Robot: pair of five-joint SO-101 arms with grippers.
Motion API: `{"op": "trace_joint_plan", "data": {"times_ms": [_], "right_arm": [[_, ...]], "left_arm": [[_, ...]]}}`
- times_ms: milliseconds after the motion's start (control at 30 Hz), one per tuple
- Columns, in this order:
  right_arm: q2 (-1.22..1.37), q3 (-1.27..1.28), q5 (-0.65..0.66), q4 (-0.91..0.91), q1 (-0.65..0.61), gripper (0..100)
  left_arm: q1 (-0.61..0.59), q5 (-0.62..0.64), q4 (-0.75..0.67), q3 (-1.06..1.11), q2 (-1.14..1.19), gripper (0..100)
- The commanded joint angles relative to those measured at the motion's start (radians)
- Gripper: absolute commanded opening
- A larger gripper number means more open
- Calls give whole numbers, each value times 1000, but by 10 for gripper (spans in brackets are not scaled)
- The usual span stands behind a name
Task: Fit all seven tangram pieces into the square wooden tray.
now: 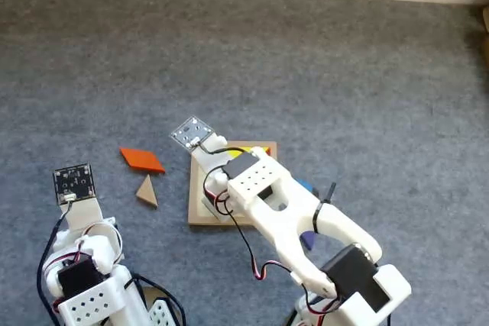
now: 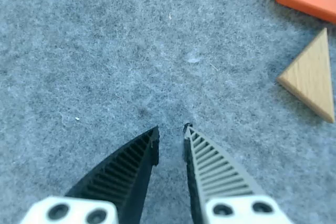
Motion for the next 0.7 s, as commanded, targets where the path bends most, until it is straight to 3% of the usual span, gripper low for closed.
{"op": "trace_joint_plan", "data": {"times_ms": [0, 433, 667], "right_arm": [[-58, -5, 0, -8, -10, 181], [-58, -5, 0, -8, -10, 183], [-58, -5, -2, -7, -8, 278]], "left_arm": [[-7, 5, 8, 19, -31, 91], [-5, 5, 8, 19, -31, 91], [-5, 5, 8, 19, -31, 91]]}}
